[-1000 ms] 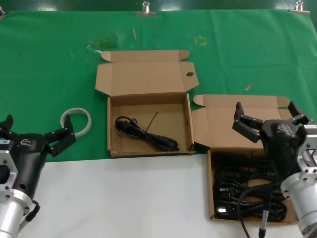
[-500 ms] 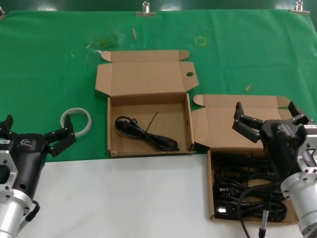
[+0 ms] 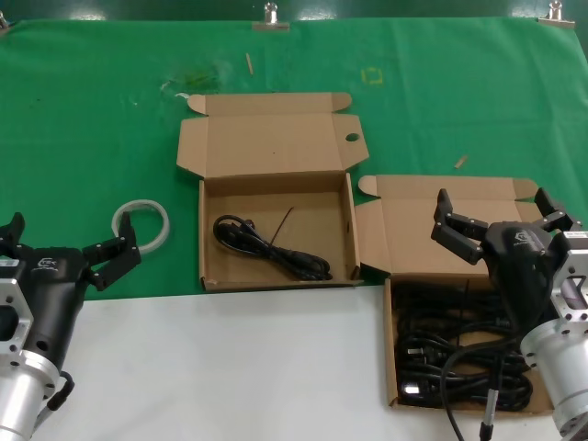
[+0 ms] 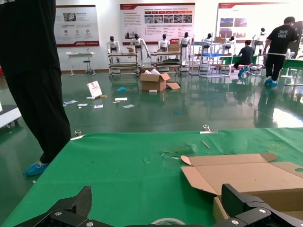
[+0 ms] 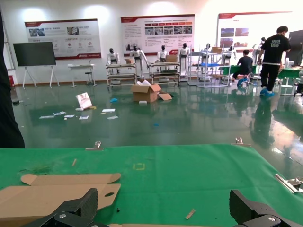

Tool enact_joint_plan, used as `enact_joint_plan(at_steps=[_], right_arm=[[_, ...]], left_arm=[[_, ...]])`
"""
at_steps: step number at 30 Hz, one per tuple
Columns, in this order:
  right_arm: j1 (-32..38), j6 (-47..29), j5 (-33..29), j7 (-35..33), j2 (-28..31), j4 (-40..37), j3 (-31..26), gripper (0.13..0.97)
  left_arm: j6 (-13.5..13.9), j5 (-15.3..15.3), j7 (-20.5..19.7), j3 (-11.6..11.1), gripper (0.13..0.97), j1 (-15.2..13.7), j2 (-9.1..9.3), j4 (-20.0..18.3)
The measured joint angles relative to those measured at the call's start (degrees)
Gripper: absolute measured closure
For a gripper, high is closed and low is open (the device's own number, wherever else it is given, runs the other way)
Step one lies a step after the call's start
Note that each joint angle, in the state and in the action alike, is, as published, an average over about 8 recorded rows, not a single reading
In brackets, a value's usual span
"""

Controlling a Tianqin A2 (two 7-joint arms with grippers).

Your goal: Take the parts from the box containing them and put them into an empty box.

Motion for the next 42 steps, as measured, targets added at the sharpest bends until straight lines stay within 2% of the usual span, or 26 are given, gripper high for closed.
enact_joint_plan(at_steps=[42], right_arm=[[0.0,0.0,0.0,0.0,0.0,0.0,0.0,0.129]], left_arm=[[0.0,0.0,0.0,0.0,0.132,0.0,0.0,0.0]])
